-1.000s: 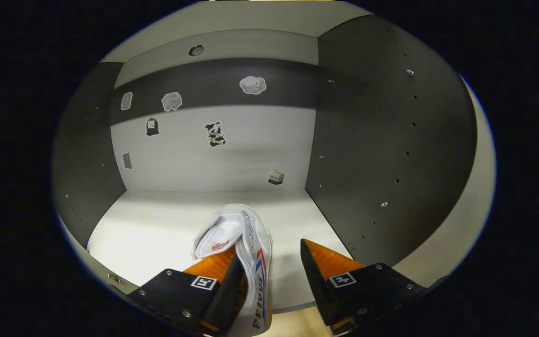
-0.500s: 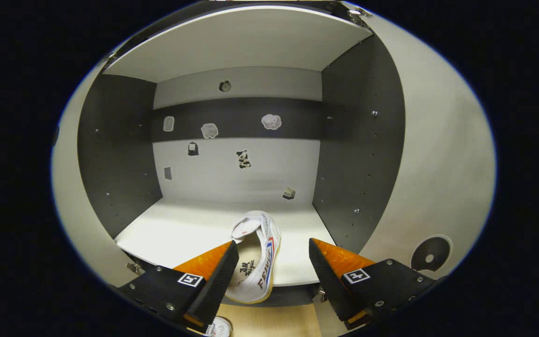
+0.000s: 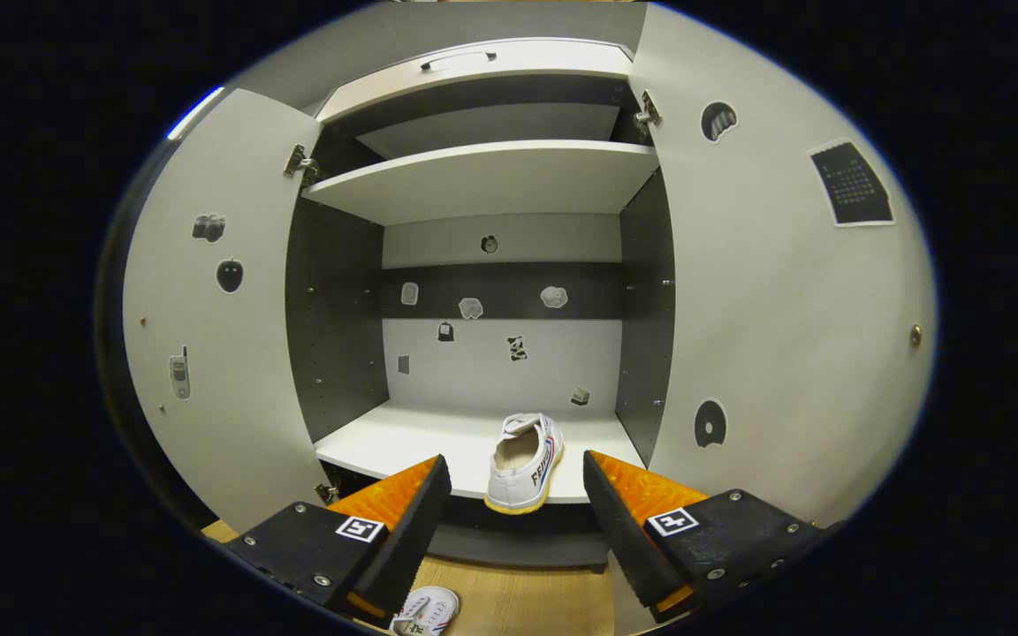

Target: Grab one shoe with the right hand and put it into the shoe cabinet, grab the other shoe with the left hand and put it into the shoe cabinet; then close the right door with the right hand and the left door with the left hand.

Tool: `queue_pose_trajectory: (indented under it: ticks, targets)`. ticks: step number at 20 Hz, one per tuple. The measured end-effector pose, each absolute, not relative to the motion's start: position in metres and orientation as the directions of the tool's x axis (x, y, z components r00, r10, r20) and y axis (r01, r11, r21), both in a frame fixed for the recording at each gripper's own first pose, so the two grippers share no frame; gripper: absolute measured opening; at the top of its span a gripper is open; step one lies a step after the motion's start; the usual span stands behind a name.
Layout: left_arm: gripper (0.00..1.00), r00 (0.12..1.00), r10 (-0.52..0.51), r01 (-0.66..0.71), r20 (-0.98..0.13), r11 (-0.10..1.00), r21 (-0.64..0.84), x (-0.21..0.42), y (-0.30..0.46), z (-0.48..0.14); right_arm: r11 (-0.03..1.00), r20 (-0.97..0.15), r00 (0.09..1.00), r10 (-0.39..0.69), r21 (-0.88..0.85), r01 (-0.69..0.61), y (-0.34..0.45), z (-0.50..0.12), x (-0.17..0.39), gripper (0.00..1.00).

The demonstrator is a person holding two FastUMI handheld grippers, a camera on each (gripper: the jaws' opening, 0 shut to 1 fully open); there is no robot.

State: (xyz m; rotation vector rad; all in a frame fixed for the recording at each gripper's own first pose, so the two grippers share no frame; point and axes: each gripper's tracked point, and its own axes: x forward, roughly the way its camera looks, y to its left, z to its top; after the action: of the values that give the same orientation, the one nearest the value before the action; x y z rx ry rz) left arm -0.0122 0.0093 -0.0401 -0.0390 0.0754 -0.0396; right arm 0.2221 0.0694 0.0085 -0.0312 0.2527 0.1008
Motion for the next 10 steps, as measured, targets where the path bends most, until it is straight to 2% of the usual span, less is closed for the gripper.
queue_pose_trajectory:
  ticks: [3,4,5,10]
  targets:
    - [0.96,0.995,-0.059,0.056,-0.084,0.998,-0.037,-0.011,0.001,-0.043,0.99,-0.217,0.968,0.126,-0.039,-0.138,0.069,0.0,0.185,0.93]
    - [0.99,0.994,-0.066,0.062,-0.089,0.997,-0.042,-0.011,-0.002,-0.044,0.988,-0.198,0.972,0.127,-0.056,-0.141,0.068,-0.003,0.174,0.93]
    - [0.96,0.993,-0.072,0.068,-0.095,0.997,-0.046,-0.011,-0.004,-0.047,0.987,-0.178,0.976,0.121,-0.078,-0.137,0.065,-0.007,0.163,0.92]
    - [0.96,0.989,-0.084,0.078,-0.119,0.995,-0.059,-0.009,-0.012,-0.056,0.987,-0.124,0.989,0.076,-0.131,-0.092,0.055,-0.026,0.106,0.93]
